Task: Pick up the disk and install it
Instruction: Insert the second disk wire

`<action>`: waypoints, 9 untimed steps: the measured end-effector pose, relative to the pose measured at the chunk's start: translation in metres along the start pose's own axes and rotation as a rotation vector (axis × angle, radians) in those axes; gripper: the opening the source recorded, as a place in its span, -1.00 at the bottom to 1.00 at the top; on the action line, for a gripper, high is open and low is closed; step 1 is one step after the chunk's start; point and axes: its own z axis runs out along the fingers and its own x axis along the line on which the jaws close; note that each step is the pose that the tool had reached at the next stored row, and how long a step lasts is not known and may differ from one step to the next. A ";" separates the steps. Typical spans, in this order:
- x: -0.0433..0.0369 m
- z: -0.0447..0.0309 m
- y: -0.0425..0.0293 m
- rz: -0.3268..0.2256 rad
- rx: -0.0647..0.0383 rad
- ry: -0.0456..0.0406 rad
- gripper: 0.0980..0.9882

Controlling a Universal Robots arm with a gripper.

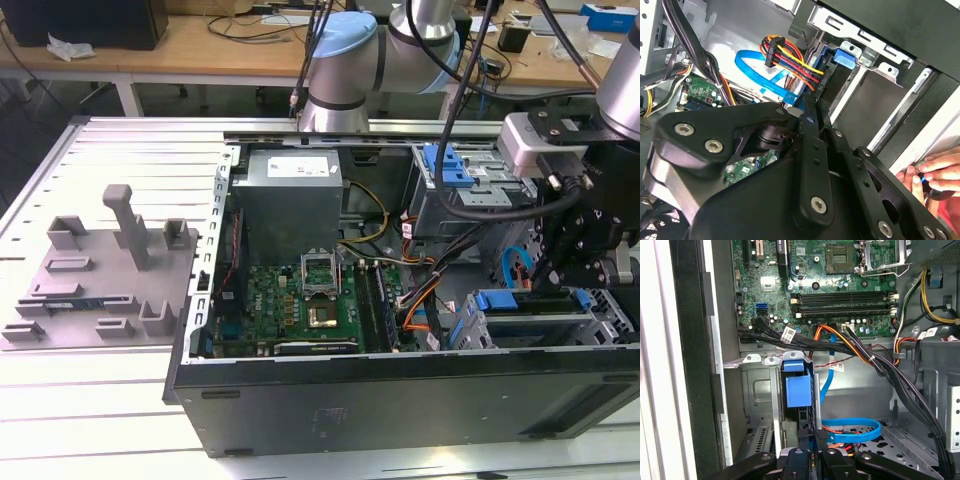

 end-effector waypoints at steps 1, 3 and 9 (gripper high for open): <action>0.0000 0.0001 0.0000 0.000 0.000 -0.0003 -0.86; 0.0001 0.0005 0.0000 0.000 0.001 -0.0016 -0.86; 0.0015 0.0016 0.0001 0.001 0.001 -0.0112 -0.86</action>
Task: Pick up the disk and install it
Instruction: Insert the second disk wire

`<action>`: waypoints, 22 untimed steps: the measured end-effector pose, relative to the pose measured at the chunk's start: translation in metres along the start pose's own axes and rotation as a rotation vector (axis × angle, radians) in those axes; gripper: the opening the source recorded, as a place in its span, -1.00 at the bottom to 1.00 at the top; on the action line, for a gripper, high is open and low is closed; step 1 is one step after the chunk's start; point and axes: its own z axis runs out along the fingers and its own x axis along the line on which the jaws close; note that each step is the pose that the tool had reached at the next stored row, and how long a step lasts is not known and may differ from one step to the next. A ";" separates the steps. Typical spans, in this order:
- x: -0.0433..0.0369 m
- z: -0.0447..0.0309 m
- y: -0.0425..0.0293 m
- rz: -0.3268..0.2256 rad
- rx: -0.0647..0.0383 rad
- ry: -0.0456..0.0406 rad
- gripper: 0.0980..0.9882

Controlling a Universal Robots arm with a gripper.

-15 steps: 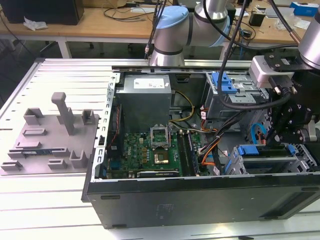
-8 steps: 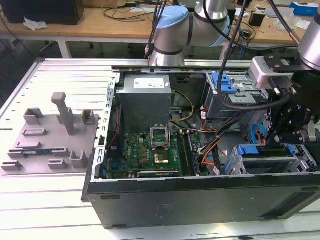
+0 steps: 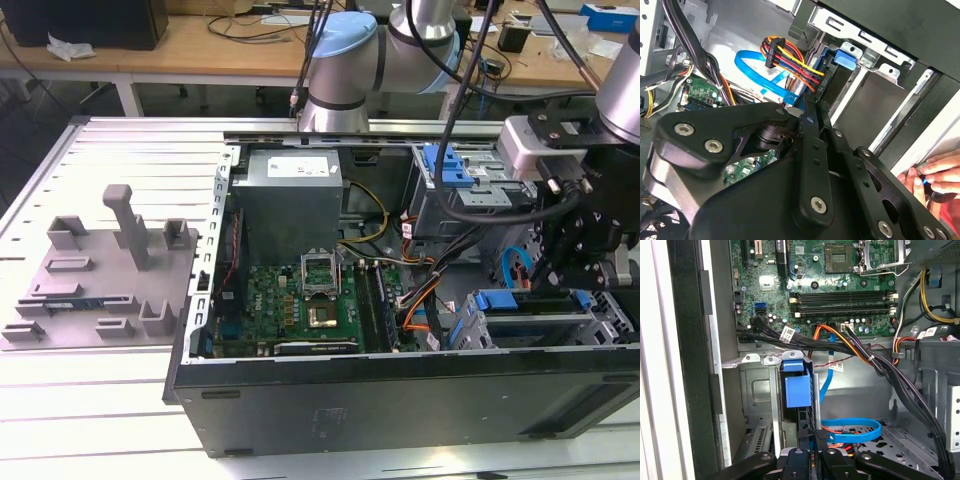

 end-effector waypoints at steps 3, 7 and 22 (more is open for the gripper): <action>0.0005 0.0006 0.0000 0.000 0.000 -0.0041 -0.86; 0.0007 0.0012 0.0000 0.001 0.000 -0.0070 -0.86; 0.0018 0.0033 -0.0007 0.000 -0.001 -0.0076 -0.86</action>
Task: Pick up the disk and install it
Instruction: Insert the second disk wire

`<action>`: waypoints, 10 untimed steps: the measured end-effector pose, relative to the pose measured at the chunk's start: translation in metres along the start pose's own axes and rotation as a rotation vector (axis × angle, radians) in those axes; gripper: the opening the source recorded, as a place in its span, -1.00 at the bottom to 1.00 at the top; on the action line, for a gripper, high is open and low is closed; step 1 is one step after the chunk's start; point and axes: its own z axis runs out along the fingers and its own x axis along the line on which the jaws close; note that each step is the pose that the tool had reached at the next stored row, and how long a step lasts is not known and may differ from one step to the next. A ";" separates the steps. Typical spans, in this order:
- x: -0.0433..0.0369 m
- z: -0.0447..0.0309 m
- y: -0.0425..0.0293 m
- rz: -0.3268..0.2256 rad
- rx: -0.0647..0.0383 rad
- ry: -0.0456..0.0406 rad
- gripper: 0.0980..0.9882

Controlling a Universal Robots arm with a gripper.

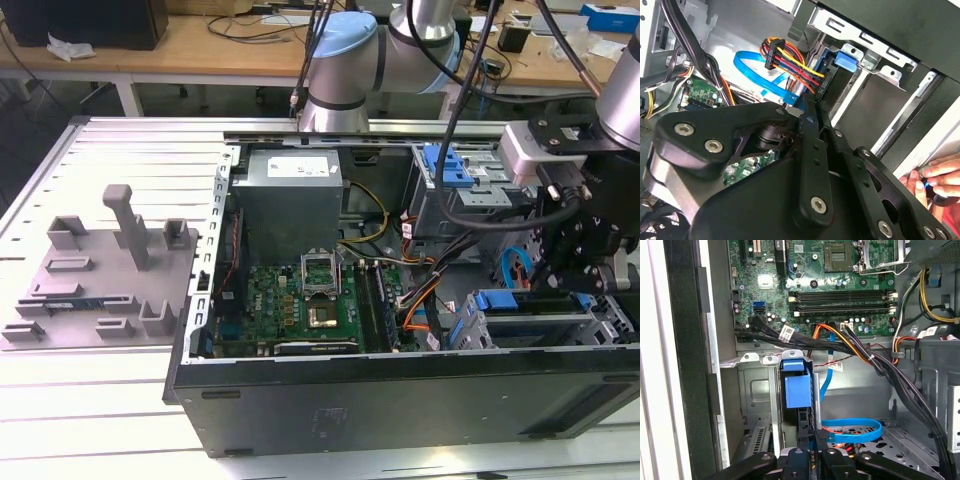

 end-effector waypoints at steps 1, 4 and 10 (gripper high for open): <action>0.0003 0.0000 0.0000 0.000 0.000 0.0002 -0.86; 0.0020 0.0001 -0.0001 0.000 0.000 0.0004 -0.86; 0.0048 0.0013 -0.0002 0.000 0.000 0.0001 -0.86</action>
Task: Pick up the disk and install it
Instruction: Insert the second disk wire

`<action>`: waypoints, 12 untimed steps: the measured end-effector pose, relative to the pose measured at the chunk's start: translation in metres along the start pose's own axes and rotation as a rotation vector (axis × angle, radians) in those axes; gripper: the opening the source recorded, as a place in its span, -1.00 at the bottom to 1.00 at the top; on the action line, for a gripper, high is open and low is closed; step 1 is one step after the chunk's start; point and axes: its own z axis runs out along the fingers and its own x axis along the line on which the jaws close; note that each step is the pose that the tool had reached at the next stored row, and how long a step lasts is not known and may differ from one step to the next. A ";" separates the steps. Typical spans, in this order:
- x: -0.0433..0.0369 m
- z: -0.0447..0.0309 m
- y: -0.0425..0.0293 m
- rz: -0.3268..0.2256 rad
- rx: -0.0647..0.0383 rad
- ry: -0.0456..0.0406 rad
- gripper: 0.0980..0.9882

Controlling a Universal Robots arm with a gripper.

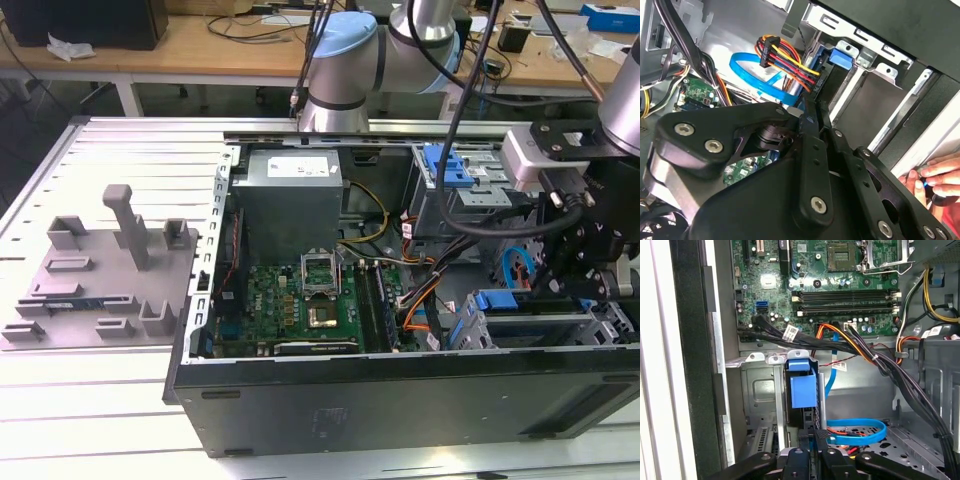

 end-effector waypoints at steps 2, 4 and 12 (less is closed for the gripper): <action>0.0005 0.0004 0.0000 0.000 0.000 -0.0003 -0.86; 0.0006 0.0008 0.0000 0.000 0.000 -0.0029 -0.86; 0.0006 0.0021 0.0001 -0.001 0.000 -0.0031 -0.86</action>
